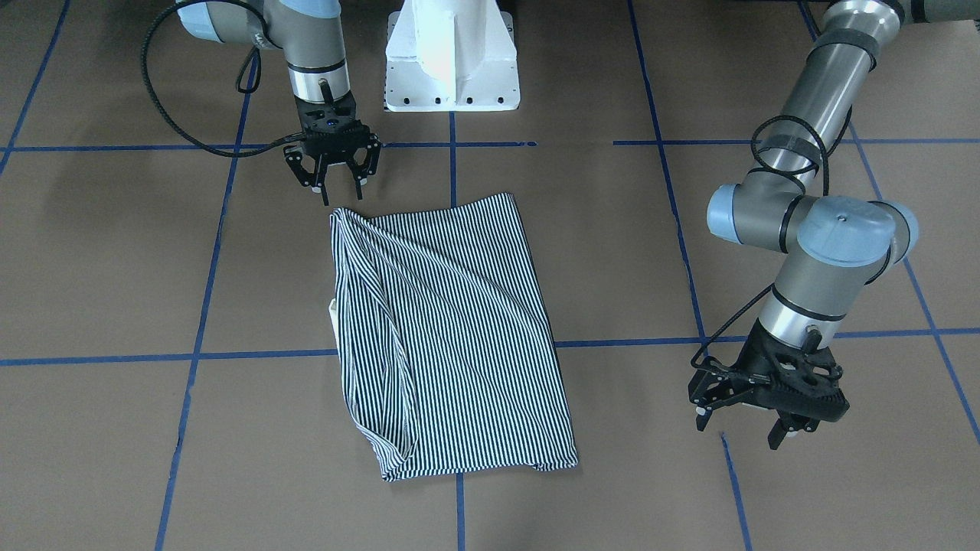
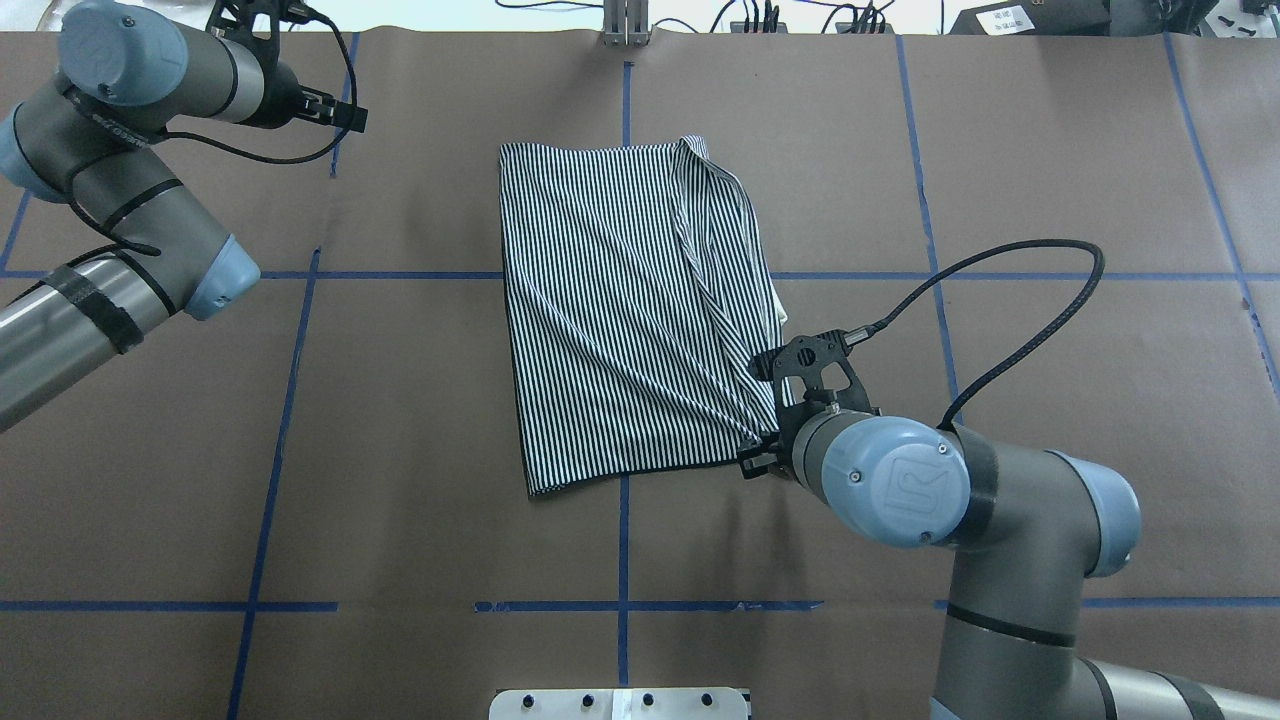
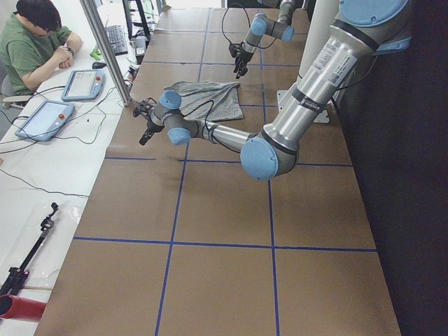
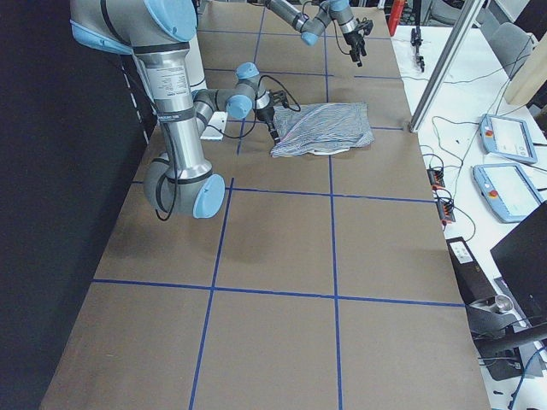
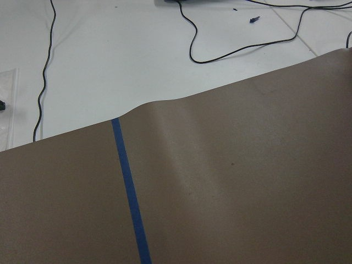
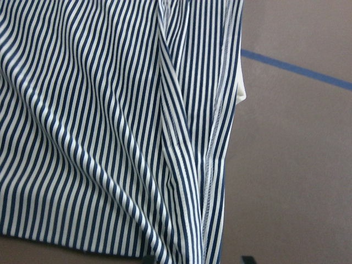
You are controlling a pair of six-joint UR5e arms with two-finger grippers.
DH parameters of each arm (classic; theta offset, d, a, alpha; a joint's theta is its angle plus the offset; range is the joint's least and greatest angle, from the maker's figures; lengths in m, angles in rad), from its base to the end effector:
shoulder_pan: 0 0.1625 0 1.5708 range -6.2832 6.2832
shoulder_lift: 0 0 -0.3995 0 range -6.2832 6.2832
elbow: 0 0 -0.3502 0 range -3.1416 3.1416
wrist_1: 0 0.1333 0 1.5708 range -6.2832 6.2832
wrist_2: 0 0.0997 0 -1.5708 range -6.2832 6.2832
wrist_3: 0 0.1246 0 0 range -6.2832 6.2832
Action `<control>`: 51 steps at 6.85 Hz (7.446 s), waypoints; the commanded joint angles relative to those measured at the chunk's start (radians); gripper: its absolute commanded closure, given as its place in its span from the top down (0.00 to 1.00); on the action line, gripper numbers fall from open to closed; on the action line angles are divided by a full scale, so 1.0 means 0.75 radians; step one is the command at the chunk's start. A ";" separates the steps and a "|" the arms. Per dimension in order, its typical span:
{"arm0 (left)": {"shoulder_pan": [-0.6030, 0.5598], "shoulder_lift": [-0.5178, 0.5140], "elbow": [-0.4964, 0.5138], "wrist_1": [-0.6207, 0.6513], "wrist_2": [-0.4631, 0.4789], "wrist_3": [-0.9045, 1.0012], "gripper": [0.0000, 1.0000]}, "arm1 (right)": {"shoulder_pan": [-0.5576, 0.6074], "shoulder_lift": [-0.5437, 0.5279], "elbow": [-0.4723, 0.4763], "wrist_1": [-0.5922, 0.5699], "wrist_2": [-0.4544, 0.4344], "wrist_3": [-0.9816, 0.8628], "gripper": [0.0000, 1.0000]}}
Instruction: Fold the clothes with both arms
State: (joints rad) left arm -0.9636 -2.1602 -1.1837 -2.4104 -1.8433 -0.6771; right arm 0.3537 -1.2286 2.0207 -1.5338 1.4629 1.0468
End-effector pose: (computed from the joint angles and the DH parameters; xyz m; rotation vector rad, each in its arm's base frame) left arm 0.3283 -0.6474 0.3987 0.6804 0.8175 0.0788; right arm -0.4545 -0.3242 0.2997 0.4442 -0.7070 -0.1156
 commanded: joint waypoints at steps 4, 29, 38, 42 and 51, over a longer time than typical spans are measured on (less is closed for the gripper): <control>0.239 0.229 -0.535 0.013 -0.113 -0.640 1.00 | 0.259 -0.071 0.008 0.381 0.244 0.315 0.99; 0.849 0.164 -0.768 0.659 0.308 -0.981 0.00 | 0.302 -0.111 -0.037 0.560 0.242 0.496 1.00; 0.829 0.283 -0.886 0.645 0.306 -0.891 0.00 | 0.049 -0.015 -0.072 0.398 0.155 1.274 0.64; 0.831 0.273 -0.888 0.645 0.306 -0.893 0.00 | -0.083 0.218 -0.255 0.008 0.062 1.365 0.69; 0.833 0.271 -0.888 0.645 0.306 -0.897 0.00 | -0.034 0.288 -0.399 -0.041 0.076 1.280 0.69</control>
State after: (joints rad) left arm -0.3390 -1.9568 -1.8500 -1.9267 -1.6138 -1.3498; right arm 0.3277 -1.0137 1.7328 -1.5636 1.5182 2.0089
